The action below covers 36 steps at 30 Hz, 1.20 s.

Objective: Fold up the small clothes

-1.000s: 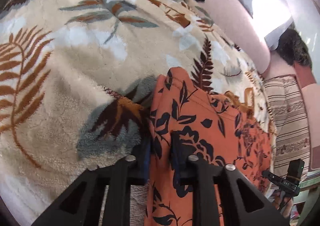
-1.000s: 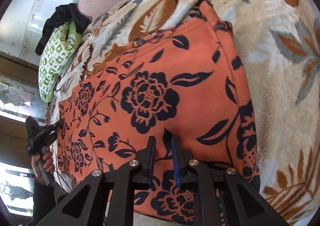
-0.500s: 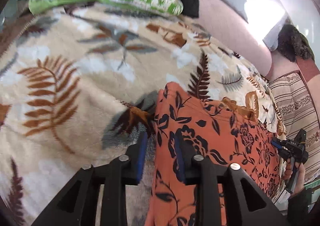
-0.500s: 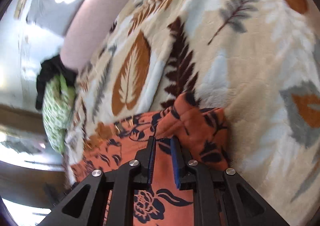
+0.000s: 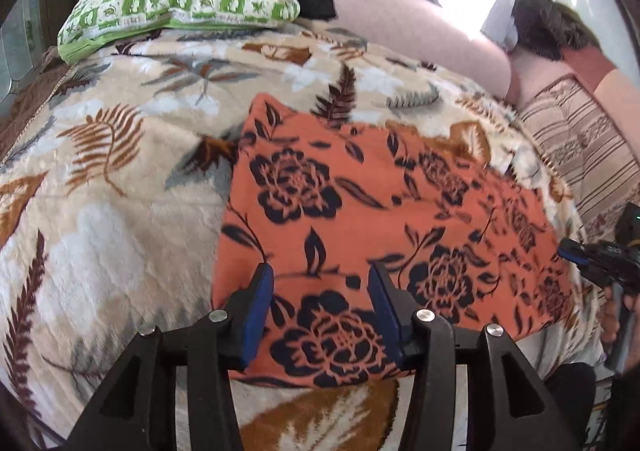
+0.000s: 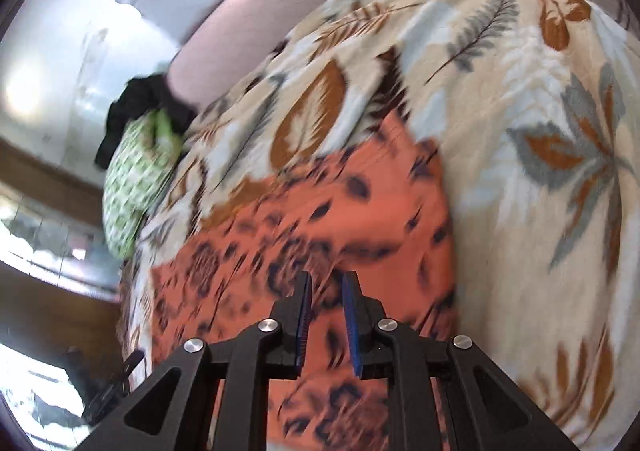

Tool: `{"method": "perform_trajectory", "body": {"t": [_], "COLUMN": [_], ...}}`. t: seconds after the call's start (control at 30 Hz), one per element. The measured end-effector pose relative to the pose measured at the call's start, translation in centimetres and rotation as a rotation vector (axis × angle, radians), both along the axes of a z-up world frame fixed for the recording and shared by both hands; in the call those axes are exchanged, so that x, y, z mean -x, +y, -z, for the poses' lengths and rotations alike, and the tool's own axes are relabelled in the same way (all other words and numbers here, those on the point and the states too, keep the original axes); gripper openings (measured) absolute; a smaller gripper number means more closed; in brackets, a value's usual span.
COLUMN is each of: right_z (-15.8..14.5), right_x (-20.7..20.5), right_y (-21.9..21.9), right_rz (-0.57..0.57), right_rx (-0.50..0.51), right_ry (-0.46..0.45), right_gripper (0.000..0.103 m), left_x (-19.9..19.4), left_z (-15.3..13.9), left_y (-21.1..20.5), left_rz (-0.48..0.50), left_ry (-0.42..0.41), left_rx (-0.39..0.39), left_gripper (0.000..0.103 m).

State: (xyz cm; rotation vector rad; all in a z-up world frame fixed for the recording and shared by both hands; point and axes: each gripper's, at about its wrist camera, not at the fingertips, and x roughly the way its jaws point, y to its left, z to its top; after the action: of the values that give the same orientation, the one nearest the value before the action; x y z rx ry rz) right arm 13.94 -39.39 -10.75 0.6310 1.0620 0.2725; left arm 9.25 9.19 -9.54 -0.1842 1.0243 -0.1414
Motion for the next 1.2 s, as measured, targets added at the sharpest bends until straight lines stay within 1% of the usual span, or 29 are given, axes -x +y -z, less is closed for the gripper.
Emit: {"method": "perform_trajectory", "body": {"t": [0.03,0.1,0.13,0.17,0.2,0.23,0.27,0.33,0.4,0.43,0.47,0.5,0.53,0.57,0.63,0.7,0.8,0.9,0.93,0.97,1.0,1.03,1.07,1.1,1.13,1.2], "right_z": [0.6,2.8,3.9,4.2,3.9,3.2,2.4,0.9,0.9,1.6,2.8,4.2,4.7,4.5,3.1,1.8,0.9,1.8,2.4,3.3,4.5,4.7,4.4,3.7,2.7,1.2], "right_x": [0.9,2.0,2.7,3.2,3.5,3.6,3.7,3.8,4.3,4.2,4.0,3.9,4.2,4.4,4.3,3.7,1.7,-0.1,-0.4,-0.7,-1.0,-1.1,-1.1,-1.1,-1.3,-1.8], "right_y": [0.6,0.7,0.3,-0.1,-0.2,0.1,0.7,1.9,2.4,2.6,1.9,1.1,0.1,-0.2,1.1,2.5,3.4,2.8,2.3,1.9,1.3,0.9,0.8,1.0,1.6,2.2], "right_rz": [-0.017,-0.028,-0.008,0.016,0.030,0.025,0.008,-0.047,-0.067,-0.070,-0.057,-0.016,0.017,0.029,-0.013,-0.070,-0.093,-0.050,-0.041,-0.028,-0.013,0.009,0.023,0.026,0.012,-0.027], "right_rx": [0.007,0.068,0.071,0.030,0.023,0.062,0.100,0.114,0.134,0.159,0.177,0.167,0.104,0.090,0.147,0.176,0.171,0.133,0.129,0.148,0.128,0.086,0.077,0.097,0.138,0.165], "right_ry": [0.025,0.085,0.106,0.109,0.110,0.104,0.087,0.035,0.022,0.045,0.090,0.152,0.160,0.149,0.110,0.070,0.032,0.053,0.068,0.094,0.125,0.128,0.129,0.128,0.100,0.047], "right_gripper": [0.019,0.019,0.019,0.019,0.018,0.019,0.019,0.019,0.019,0.019,0.019,0.019,0.019,0.019,0.019,0.019,0.019,0.019,0.019,0.019,0.019,0.019,0.018,0.018,0.019,0.019], "left_x": [0.1,0.5,0.7,0.8,1.0,1.2,1.3,1.5,1.5,1.4,1.4,1.4,1.4,1.2,0.9,0.6,0.4,0.2,0.0,-0.1,-0.2,-0.2,-0.3,-0.4,-0.5,-0.7], "left_z": [0.3,0.8,1.0,1.1,1.1,1.1,0.9,0.7,0.4,0.3,0.2,0.2,0.2,0.2,0.5,0.7,0.8,1.1,1.2,1.3,1.4,1.5,1.6,1.7,1.8,2.1], "left_y": [-0.4,-1.2,-1.4,-1.5,-1.7,-1.8,-2.0,-2.2,-2.3,-2.2,-2.2,-2.1,-2.0,-2.0,-2.0,-2.0,-2.1,-2.3,-2.3,-2.3,-2.2,-2.1,-2.1,-2.1,-2.1,-2.1], "left_rz": [-0.002,-0.008,-0.014,-0.015,-0.016,-0.017,-0.016,-0.014,-0.011,-0.012,-0.014,-0.013,-0.012,-0.010,-0.009,-0.013,-0.016,-0.008,-0.007,-0.008,-0.010,-0.011,-0.010,-0.011,-0.009,-0.008], "left_ry": [0.010,0.026,0.034,0.041,0.043,0.042,0.036,0.028,0.018,0.018,0.019,0.019,0.017,0.015,0.024,0.031,0.033,0.035,0.039,0.044,0.048,0.050,0.049,0.047,0.049,0.057], "left_rx": [-0.016,-0.038,-0.048,-0.054,-0.055,-0.058,-0.064,-0.072,-0.072,-0.072,-0.072,-0.071,-0.070,-0.072,-0.079,-0.081,-0.080,-0.094,-0.100,-0.101,-0.100,-0.098,-0.100,-0.106,-0.112,-0.115], "left_gripper": [0.050,0.050,0.050,0.050,0.050,0.050,0.050,0.050,0.050,0.050,0.050,0.050,0.050,0.050,0.050,0.050,0.050,0.050,0.050,0.050,0.050,0.050,0.050,0.050,0.050,0.050]}}
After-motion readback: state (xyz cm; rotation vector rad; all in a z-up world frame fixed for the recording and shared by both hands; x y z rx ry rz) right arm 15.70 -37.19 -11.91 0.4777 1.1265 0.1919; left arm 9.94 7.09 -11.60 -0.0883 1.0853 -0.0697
